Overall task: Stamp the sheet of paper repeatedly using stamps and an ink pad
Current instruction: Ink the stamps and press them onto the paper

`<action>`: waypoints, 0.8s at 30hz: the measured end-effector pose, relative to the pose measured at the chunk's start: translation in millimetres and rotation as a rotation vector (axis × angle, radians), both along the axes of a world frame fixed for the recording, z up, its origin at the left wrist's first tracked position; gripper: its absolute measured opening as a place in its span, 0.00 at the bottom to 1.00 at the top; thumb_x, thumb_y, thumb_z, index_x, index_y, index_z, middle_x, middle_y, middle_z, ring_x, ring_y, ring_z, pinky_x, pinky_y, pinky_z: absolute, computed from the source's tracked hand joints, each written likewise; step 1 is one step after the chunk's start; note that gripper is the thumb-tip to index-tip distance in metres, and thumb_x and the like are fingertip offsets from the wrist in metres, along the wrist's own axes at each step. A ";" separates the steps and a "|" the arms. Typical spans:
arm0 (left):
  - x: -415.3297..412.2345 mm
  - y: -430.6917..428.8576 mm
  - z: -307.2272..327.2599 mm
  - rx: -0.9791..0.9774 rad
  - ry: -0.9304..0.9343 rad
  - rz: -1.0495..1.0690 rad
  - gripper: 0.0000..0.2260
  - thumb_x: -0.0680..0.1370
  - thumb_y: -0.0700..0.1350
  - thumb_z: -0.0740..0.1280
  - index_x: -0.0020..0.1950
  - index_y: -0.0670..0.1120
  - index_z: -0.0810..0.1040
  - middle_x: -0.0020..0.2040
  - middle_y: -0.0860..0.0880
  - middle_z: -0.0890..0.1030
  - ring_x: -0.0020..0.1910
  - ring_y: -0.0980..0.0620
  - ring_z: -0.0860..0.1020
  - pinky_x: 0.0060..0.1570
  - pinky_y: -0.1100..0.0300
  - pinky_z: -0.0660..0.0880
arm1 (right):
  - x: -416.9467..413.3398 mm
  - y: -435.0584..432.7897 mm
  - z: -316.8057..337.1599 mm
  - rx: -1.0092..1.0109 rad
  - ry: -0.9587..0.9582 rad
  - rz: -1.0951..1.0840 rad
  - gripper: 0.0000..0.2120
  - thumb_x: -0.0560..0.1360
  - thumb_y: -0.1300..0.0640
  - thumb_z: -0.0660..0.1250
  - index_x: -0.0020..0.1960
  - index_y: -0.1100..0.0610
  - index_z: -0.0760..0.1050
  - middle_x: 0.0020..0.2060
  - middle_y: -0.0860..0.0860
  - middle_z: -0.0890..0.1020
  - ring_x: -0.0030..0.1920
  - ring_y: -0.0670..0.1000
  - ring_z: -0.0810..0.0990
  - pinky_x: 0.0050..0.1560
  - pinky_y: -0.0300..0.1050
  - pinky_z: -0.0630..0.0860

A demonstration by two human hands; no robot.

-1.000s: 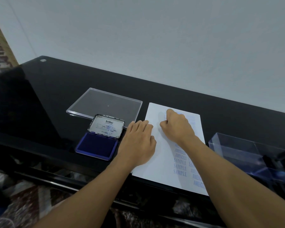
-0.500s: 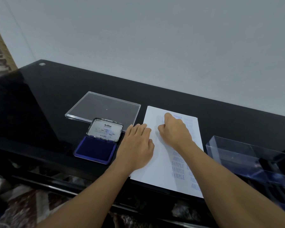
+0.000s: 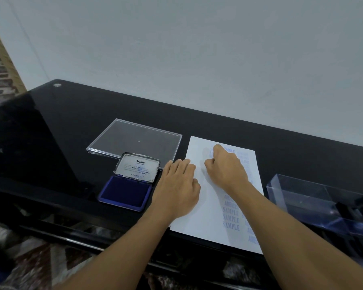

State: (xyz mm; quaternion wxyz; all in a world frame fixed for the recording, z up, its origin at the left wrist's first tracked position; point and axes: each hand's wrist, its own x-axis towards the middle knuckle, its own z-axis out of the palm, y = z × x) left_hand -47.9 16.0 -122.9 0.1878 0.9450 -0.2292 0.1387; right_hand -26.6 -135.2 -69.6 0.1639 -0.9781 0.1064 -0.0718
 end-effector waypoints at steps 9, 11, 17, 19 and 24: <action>0.3 0.9 2.0 -0.043 0.005 -0.006 0.20 0.77 0.49 0.51 0.62 0.45 0.74 0.63 0.50 0.75 0.63 0.50 0.70 0.71 0.52 0.59 | 3.9 -2.6 2.2 0.006 0.015 0.009 0.13 0.80 0.56 0.58 0.38 0.52 0.60 0.33 0.50 0.73 0.32 0.48 0.70 0.31 0.43 0.64; 0.4 0.9 2.2 -0.050 -0.006 0.001 0.18 0.76 0.48 0.52 0.60 0.45 0.75 0.60 0.51 0.75 0.60 0.50 0.72 0.69 0.53 0.60 | 5.5 -4.1 2.5 0.004 0.039 0.009 0.11 0.79 0.56 0.58 0.39 0.52 0.61 0.34 0.51 0.74 0.33 0.50 0.71 0.32 0.45 0.66; -1.5 0.8 5.1 -0.057 -0.019 -0.001 0.19 0.76 0.49 0.52 0.61 0.46 0.75 0.60 0.51 0.76 0.60 0.50 0.72 0.67 0.55 0.59 | 9.3 -12.9 33.1 0.006 -0.061 0.042 0.09 0.77 0.55 0.61 0.41 0.55 0.65 0.35 0.53 0.77 0.33 0.52 0.73 0.30 0.45 0.68; -1.3 1.5 5.3 -0.053 -0.010 -0.006 0.19 0.77 0.49 0.53 0.63 0.46 0.74 0.63 0.51 0.75 0.62 0.51 0.71 0.69 0.55 0.59 | 9.2 -15.9 52.4 0.033 -0.125 0.051 0.08 0.77 0.56 0.62 0.42 0.57 0.67 0.36 0.54 0.78 0.32 0.52 0.71 0.30 0.45 0.67; -1.8 1.8 6.2 -0.048 -0.001 -0.005 0.18 0.78 0.49 0.55 0.64 0.46 0.74 0.64 0.51 0.74 0.63 0.52 0.70 0.70 0.55 0.58 | 6.8 -24.1 78.3 0.055 -0.200 0.054 0.07 0.77 0.55 0.62 0.44 0.59 0.69 0.34 0.52 0.74 0.32 0.51 0.68 0.31 0.46 0.66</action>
